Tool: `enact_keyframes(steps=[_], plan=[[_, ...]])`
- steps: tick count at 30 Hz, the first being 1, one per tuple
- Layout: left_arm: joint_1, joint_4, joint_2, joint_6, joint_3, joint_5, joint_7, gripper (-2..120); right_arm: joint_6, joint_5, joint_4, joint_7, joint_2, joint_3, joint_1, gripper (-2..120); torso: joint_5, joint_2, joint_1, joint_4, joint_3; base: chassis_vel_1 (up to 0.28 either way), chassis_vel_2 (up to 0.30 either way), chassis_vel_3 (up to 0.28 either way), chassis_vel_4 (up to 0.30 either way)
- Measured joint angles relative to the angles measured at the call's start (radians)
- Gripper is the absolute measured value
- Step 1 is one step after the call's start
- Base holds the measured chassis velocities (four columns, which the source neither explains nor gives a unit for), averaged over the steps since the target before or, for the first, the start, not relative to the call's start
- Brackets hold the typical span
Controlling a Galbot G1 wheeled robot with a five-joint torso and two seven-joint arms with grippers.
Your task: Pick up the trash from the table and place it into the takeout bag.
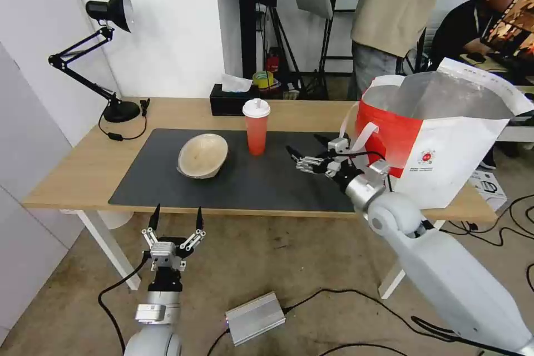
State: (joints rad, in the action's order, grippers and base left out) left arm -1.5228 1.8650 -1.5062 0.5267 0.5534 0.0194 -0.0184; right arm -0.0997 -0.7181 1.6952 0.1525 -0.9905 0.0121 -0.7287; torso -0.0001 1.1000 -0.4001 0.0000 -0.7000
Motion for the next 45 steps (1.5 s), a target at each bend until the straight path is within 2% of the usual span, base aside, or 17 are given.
enact_keyframes(steps=[16, 45], plan=[[0.022, -0.028, 0.006, 0.0, 0.005, -0.012, 0.0, 100, 0.009, 0.019, -0.113, 0.023, -0.067, -0.083, 0.107, 100, 0.0, 0.0, 0.0, 0.0, 0.0, 0.0, 0.0, 0.0, 0.0], [0.044, -0.084, 0.017, 0.014, 0.006, -0.029, 0.002, 100, 0.05, 0.059, -0.26, 0.063, -0.162, -0.128, 0.193, 100, 0.0001, 0.0, 0.0, 0.0, 0.0, 0.0, 0.0, 0.0, 0.0]])
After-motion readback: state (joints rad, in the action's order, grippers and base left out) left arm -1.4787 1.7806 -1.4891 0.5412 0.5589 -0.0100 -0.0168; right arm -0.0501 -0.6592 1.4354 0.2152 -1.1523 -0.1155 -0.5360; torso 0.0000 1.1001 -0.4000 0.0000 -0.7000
